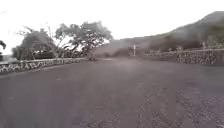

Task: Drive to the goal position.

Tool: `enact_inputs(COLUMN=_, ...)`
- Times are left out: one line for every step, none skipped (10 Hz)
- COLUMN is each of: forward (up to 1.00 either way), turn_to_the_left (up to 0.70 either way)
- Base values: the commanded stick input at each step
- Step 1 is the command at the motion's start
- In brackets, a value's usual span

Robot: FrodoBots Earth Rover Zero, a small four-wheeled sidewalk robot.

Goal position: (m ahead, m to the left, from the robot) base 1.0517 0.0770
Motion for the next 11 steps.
enact_inputs(forward=0.70, turn_to_the_left=0.00)
enact_inputs(forward=0.70, turn_to_the_left=0.00)
enact_inputs(forward=0.70, turn_to_the_left=0.00)
enact_inputs(forward=0.70, turn_to_the_left=0.00)
enact_inputs(forward=0.70, turn_to_the_left=0.00)
enact_inputs(forward=0.70, turn_to_the_left=0.00)
enact_inputs(forward=0.70, turn_to_the_left=0.00)
enact_inputs(forward=0.70, turn_to_the_left=0.00)
enact_inputs(forward=0.70, turn_to_the_left=0.00)
enact_inputs(forward=0.70, turn_to_the_left=0.00)
enact_inputs(forward=0.70, turn_to_the_left=0.00)
